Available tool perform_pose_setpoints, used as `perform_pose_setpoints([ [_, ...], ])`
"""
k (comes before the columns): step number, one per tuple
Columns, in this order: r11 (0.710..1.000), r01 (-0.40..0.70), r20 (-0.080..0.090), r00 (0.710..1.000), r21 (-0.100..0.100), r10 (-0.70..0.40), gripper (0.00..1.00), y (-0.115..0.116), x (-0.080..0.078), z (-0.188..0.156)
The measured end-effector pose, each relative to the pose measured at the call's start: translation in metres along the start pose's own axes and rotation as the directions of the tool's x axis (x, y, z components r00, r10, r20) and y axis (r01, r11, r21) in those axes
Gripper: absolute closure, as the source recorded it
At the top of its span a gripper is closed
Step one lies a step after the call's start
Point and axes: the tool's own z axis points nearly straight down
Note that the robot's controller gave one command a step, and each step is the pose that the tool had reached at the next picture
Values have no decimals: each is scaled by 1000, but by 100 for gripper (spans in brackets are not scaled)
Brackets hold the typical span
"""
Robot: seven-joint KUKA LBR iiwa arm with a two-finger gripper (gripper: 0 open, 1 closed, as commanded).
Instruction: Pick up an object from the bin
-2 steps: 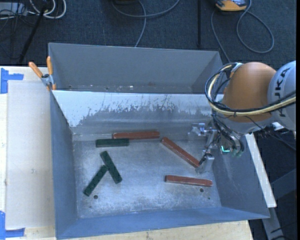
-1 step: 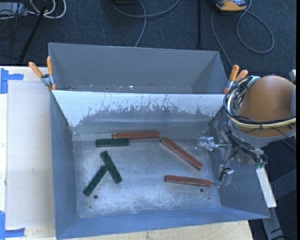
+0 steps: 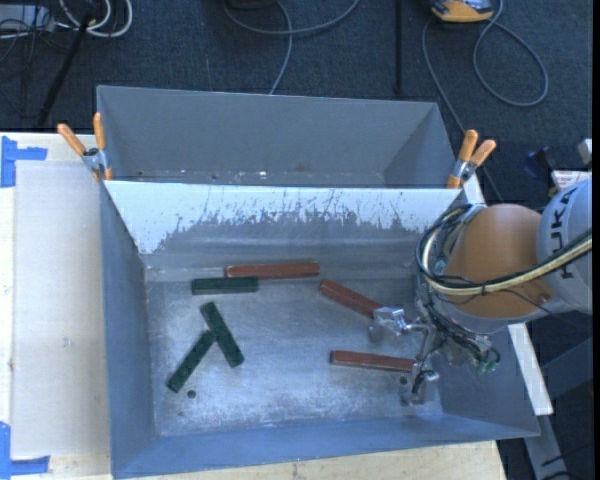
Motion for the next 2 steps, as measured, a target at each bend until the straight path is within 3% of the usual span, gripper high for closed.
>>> perform_pose_setpoints([
  [1, 1000, 4, 4, 1000, 4, -4, 100, -1, -2, -4],
  [2, 1000, -2, 17, 1000, 10, 2, 100, -16, -98, -164],
])
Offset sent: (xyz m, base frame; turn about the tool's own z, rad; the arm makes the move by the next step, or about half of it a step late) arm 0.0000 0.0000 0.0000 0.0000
